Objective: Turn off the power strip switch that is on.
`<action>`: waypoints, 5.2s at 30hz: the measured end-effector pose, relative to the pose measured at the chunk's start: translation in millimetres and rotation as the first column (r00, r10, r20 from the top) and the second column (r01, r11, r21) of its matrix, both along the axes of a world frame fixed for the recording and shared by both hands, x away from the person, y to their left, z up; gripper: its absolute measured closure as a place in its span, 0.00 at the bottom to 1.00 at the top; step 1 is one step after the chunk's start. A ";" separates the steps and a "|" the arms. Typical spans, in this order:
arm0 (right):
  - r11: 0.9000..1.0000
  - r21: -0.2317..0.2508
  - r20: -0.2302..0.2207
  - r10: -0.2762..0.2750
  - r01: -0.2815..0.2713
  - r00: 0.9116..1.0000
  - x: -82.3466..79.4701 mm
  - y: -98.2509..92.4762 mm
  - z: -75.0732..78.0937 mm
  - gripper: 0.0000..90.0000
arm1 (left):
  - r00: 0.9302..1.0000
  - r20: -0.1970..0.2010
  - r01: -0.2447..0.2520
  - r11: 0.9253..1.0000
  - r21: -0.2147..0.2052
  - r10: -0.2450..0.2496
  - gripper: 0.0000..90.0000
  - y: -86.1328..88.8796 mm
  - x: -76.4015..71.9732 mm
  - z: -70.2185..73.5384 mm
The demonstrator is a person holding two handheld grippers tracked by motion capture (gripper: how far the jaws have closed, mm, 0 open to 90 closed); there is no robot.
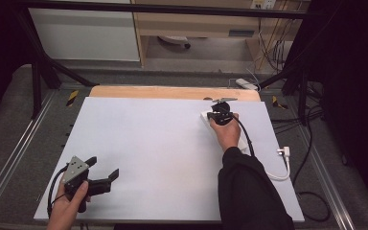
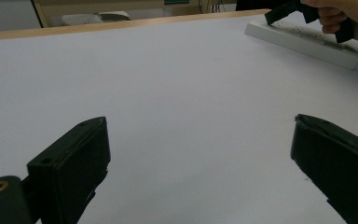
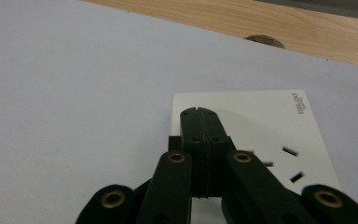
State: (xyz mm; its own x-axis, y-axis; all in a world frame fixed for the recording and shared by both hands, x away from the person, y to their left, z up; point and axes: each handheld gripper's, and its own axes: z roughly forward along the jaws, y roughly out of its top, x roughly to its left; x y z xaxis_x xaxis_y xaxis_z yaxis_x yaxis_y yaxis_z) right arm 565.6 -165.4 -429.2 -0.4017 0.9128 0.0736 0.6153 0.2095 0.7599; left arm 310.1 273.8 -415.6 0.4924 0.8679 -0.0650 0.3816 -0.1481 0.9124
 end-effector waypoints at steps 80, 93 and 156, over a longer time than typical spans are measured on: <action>1.000 0.002 0.060 0.008 -0.008 0.998 -13.1 -1.9 10.1 1.00 | 1.000 0.001 0.000 1.000 -0.001 0.000 0.05 0.9 -0.6 0.5; 0.999 0.041 0.093 0.014 -0.018 0.996 -29.0 -9.5 20.9 0.92 | 1.000 -0.004 -0.001 1.000 0.006 0.001 0.05 0.4 -0.7 -0.3; 0.990 0.131 0.366 0.004 -0.056 0.931 -207.0 -91.6 37.0 0.05 | 1.000 0.011 -0.008 1.000 -0.008 0.009 0.05 0.0 -2.4 0.2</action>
